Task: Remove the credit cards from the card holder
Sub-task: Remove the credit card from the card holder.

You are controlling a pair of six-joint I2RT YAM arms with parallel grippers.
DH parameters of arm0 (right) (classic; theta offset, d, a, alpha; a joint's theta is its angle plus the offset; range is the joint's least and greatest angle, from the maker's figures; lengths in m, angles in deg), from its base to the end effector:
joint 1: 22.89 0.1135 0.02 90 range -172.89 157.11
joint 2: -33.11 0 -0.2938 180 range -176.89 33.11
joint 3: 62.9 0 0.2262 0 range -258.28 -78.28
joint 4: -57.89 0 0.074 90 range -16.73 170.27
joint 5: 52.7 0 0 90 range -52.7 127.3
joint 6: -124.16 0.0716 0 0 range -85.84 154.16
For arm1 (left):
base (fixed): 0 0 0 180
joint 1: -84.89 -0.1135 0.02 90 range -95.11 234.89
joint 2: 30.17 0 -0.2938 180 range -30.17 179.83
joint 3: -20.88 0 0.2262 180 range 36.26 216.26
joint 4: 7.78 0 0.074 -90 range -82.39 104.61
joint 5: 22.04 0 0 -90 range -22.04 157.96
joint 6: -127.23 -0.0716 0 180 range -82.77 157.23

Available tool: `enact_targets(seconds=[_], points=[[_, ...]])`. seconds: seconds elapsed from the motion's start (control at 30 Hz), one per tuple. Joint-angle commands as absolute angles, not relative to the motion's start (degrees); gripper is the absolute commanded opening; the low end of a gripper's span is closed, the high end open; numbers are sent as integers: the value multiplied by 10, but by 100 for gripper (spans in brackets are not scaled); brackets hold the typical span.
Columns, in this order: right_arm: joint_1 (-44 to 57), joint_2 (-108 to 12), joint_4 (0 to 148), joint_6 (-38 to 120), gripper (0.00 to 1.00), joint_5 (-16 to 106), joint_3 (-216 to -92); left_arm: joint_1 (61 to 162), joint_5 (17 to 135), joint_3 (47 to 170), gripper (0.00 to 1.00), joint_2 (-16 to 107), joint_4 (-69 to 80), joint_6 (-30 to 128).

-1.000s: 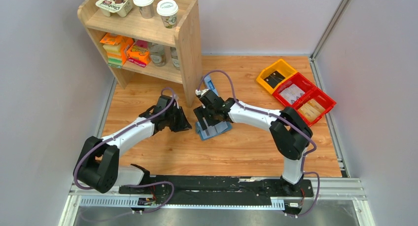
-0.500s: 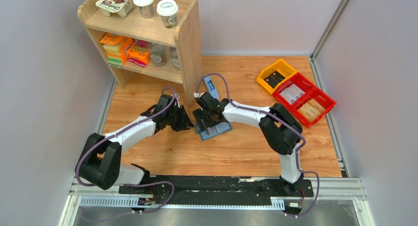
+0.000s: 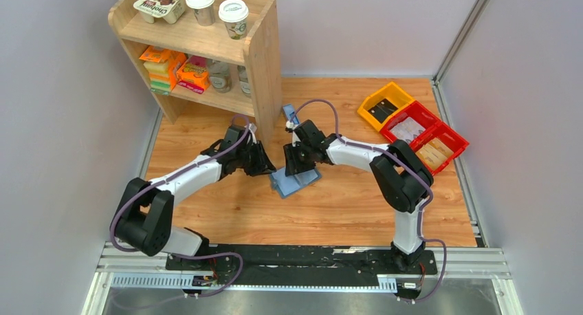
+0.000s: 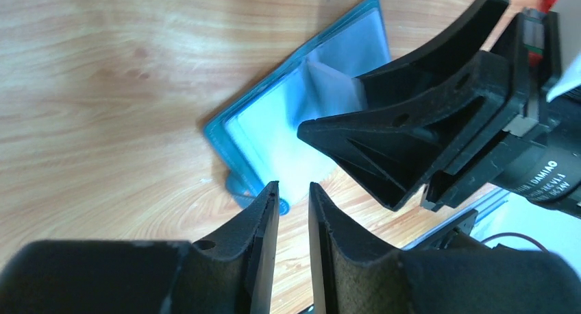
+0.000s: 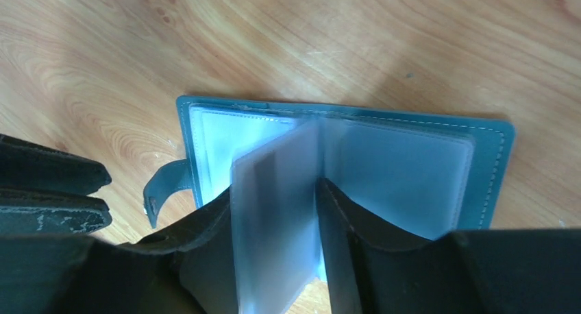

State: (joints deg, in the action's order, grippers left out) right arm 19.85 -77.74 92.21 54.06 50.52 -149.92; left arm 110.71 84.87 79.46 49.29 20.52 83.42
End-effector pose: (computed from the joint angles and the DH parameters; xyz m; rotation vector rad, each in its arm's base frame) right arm 0.2880 0.2885 0.1746 -0.6235 2.6349 0.6693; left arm 0.2347 -0.1367 0.2139 -0.3175 2.5786 -0.8794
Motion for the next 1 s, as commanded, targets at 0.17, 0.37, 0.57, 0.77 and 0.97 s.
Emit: enact_targets(seconds=[0.17,0.37,0.57,0.77,0.97], points=[[178,-769,883,562,44,591,-1476,1135,854,864,26,591,166,813],[175,-763,892,562,44,581,-1479,1157,845,896,25,671,188,792],[174,-742,926,548,47,530,-1486,1171,822,891,24,693,241,790],[146,-718,932,545,36,532,-1468,1171,806,850,24,664,252,792],[112,-700,902,565,19,580,-1428,1171,783,836,24,634,271,781]])
